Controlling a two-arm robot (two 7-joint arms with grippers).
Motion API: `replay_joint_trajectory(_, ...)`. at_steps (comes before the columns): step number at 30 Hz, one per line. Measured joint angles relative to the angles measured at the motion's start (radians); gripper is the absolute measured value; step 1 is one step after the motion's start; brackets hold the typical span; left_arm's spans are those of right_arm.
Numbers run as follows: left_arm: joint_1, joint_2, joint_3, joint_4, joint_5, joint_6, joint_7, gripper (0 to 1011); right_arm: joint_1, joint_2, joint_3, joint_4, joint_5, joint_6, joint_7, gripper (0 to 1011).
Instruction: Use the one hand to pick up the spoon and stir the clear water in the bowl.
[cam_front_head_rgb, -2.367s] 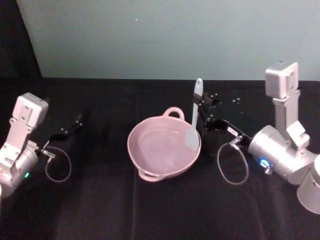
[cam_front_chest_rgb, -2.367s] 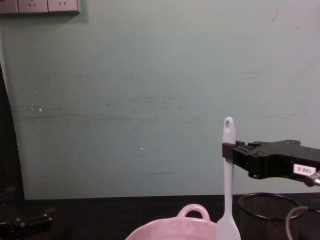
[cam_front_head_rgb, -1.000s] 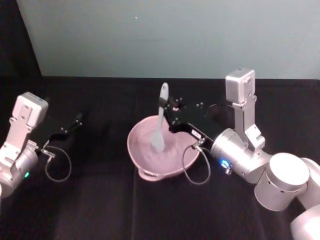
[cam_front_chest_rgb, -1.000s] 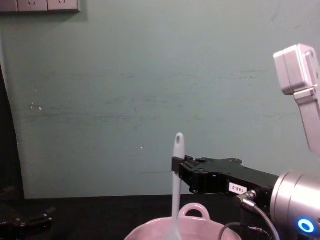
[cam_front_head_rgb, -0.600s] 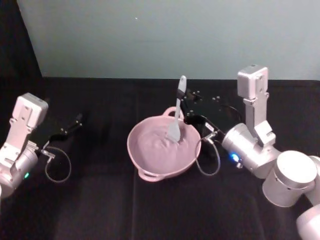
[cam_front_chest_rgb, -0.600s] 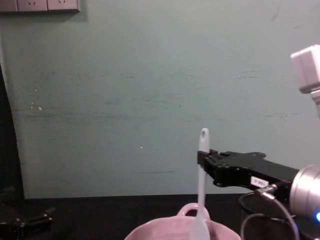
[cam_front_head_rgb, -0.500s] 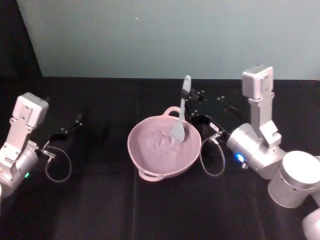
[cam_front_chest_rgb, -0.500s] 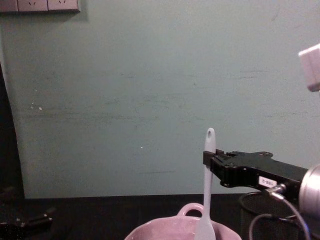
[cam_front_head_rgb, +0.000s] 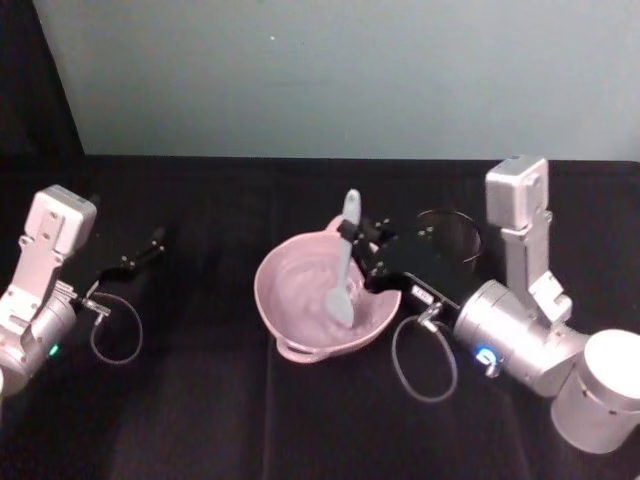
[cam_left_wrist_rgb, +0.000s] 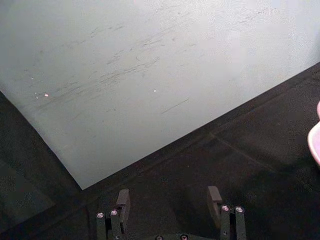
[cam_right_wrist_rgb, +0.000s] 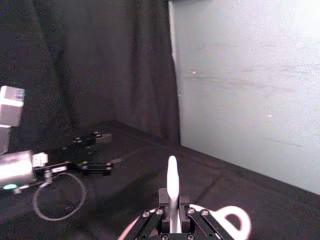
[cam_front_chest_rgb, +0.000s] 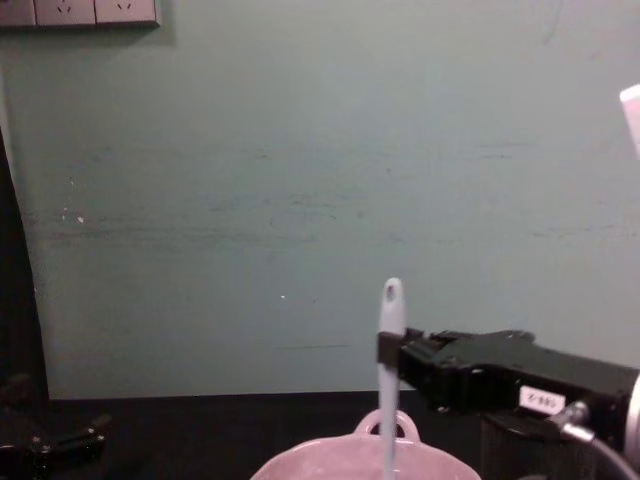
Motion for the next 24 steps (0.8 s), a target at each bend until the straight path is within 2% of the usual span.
replay_joint_trajectory(6,0.000,0.000,0.000,0.000,0.000,0.000,0.000,1011,0.017,-0.030,-0.037,0.035,0.012,-0.015,0.008,110)
replay_joint_trajectory(10,0.000,0.000,0.000,0.000,0.000,0.000,0.000,1011,0.044,-0.062,-0.052,0.084,0.004,-0.057,0.001,109)
replay_joint_trajectory(17,0.000,0.000,0.000,0.000,0.000,0.000,0.000,1011,0.082,-0.096,-0.055,0.142,-0.030,-0.103,-0.030,109)
replay_joint_trajectory(24,0.000,0.000,0.000,0.000,0.000,0.000,0.000,1011,0.113,-0.119,-0.035,0.193,-0.075,-0.135,-0.068,109)
